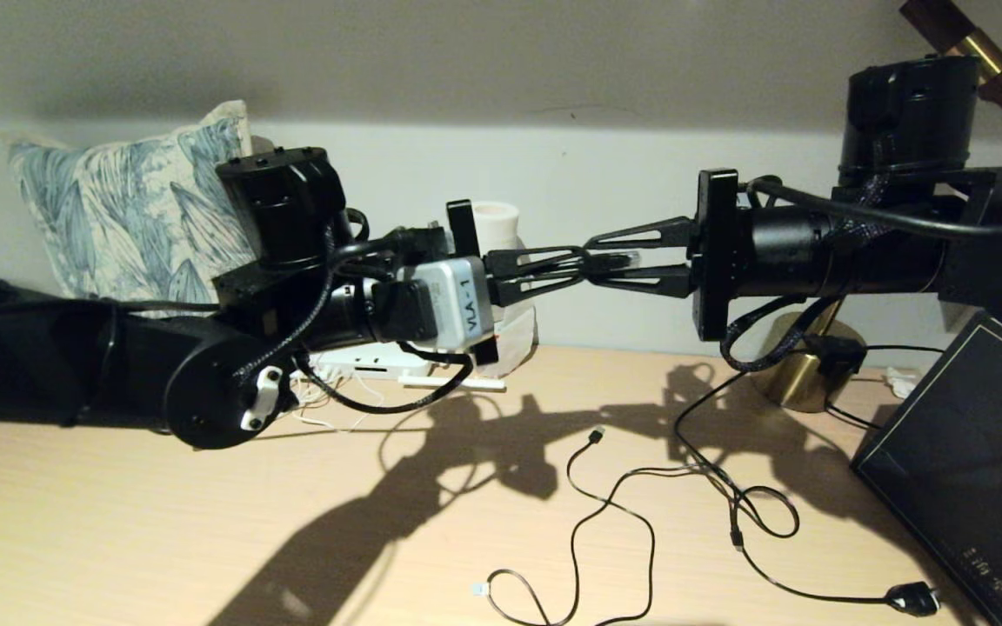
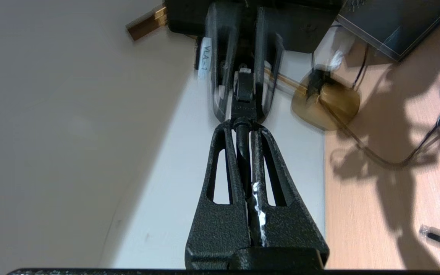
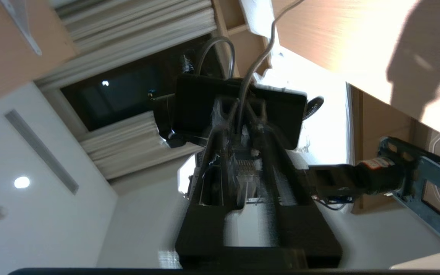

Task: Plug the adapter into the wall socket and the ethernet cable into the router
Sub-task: Hand it to the other hand, then align cable and router interface

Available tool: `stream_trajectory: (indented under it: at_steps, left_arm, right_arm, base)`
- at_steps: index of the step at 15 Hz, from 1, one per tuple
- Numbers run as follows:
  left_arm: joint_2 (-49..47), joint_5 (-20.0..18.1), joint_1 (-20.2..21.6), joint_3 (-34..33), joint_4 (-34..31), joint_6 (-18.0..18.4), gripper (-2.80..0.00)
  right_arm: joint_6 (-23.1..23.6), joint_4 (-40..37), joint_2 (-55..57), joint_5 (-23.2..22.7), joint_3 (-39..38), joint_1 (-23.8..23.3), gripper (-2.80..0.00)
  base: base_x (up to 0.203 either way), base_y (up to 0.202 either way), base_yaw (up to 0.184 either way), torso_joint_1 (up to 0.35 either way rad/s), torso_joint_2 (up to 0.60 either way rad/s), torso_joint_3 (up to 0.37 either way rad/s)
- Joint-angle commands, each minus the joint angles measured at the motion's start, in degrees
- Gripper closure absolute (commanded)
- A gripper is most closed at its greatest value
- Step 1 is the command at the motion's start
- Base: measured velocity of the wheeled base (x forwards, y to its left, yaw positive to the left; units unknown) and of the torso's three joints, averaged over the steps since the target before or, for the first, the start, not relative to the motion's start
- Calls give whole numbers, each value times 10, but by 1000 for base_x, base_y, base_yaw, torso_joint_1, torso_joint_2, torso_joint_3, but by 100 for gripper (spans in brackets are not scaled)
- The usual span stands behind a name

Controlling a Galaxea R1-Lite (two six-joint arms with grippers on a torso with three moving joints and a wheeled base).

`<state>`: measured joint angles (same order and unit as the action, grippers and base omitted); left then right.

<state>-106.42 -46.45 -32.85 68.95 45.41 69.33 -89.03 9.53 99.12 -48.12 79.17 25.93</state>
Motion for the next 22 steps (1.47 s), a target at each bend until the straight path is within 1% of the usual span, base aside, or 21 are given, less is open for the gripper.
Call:
stream_trajectory:
  at_steps: [1, 4, 9, 12, 18, 19, 22]
  left_arm:
    - [3, -1, 2, -4, 1, 4, 0]
    - [6, -1, 7, -9, 1, 5, 0]
    - [13, -5, 29, -10, 2, 6, 0]
    - [16, -7, 30, -10, 2, 6, 0]
    - [18, -9, 33, -8, 3, 5, 0]
    - [19, -9, 32, -8, 3, 5, 0]
    - [17, -9, 31, -8, 4, 5, 0]
  right_arm:
    - [-5, 2, 1, 1, 0, 0, -280]
    - [-6, 1, -2, 1, 0, -1, -280]
    - [-5, 2, -22, -3, -21, -5, -280]
    - [-6, 2, -34, -13, -23, -6, -280]
    - [-6, 2, -33, -14, -23, -5, -280]
    - [-6, 2, -32, -14, -23, -5, 0]
    - [-7, 2, -31, -13, -22, -5, 0]
  base:
    - [0, 0, 0, 0, 0, 0]
    - [0, 0, 0, 0, 0, 0]
    - [0, 0, 0, 0, 0, 0]
    - [0, 0, 0, 0, 0, 0]
    - [0, 0, 0, 0, 0, 0]
    - [0, 0, 0, 0, 0, 0]
    - [0, 0, 0, 0, 0, 0]
